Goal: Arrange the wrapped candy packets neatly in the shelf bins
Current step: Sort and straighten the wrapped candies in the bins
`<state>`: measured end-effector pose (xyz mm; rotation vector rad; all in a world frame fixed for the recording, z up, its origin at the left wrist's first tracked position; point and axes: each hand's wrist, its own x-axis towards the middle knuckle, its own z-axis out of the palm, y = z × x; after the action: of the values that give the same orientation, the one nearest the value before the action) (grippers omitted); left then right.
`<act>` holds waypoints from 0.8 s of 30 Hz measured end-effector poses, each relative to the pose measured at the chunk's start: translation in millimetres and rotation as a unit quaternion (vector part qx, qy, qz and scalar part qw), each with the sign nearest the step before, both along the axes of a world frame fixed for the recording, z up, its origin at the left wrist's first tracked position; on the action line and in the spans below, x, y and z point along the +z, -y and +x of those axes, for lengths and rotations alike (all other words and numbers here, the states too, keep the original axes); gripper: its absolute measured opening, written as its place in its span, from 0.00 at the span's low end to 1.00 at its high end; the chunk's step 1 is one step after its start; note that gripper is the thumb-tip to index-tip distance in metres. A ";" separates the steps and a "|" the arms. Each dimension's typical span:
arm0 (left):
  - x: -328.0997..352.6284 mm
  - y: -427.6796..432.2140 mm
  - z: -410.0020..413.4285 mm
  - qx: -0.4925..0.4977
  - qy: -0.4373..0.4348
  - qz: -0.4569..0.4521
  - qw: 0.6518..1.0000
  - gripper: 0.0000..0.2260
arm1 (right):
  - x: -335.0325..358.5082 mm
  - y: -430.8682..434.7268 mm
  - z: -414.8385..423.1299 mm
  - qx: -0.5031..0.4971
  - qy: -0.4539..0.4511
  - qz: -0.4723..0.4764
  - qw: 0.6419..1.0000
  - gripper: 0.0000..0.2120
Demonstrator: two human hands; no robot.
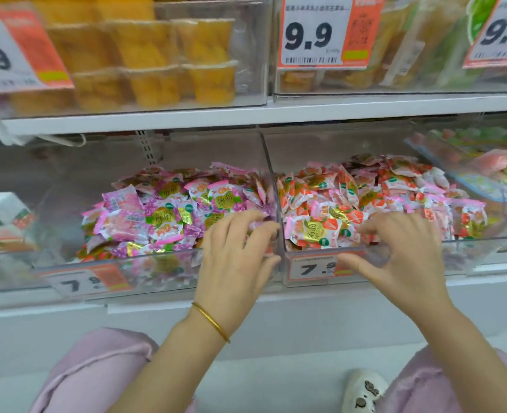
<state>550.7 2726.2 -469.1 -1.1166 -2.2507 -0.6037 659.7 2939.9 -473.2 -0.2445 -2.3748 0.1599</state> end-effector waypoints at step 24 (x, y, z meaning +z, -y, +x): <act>-18.0 74.5 -36.4 -0.046 0.096 0.000 0.994 0.09 | 9.3 106.4 -84.3 0.179 0.066 0.193 0.962 0.18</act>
<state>514.3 2651.7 -487.2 -1.2132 -2.3697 -0.7791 575.4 2833.5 -463.9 0.3734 -2.5039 -0.1584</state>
